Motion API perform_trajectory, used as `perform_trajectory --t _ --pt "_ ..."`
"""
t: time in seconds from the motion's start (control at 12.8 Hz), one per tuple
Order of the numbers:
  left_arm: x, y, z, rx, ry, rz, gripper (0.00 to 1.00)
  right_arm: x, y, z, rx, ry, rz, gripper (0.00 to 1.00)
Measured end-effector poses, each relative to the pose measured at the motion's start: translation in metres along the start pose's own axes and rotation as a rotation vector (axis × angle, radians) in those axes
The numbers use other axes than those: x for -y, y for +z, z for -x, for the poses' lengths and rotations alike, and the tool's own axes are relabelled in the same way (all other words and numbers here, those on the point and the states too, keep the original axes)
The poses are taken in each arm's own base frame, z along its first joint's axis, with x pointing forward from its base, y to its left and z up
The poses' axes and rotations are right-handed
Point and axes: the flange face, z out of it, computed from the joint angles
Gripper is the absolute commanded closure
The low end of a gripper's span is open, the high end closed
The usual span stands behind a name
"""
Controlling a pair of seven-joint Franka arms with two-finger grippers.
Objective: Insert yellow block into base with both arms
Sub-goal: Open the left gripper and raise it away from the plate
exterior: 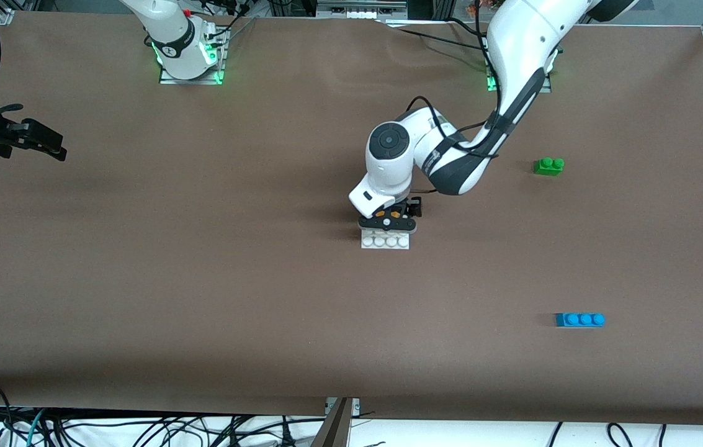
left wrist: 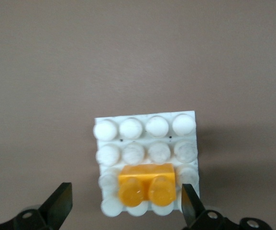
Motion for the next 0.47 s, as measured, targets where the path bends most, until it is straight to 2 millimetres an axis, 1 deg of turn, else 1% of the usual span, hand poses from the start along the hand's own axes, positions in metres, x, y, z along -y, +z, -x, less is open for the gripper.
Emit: perform_trajectory --t 0.16,0.23,0.31,0.47 --pt "0.016 -0.047 -0.003 0.015 -0.033 0.000 0.00 0.000 0.000 0.000 0.000 0.000 0.000 0.00" --pt "0.030 -0.071 -0.008 0.024 -0.042 0.028 0.00 0.000 0.000 0.000 0.000 0.000 0.000 0.00" --pt "0.048 -0.094 -0.015 0.035 -0.050 0.062 0.00 0.000 0.000 0.000 0.000 0.000 0.000 0.00" --pt "0.094 -0.138 -0.029 0.074 -0.051 0.083 0.00 0.000 0.000 0.000 0.000 0.000 0.000 0.00"
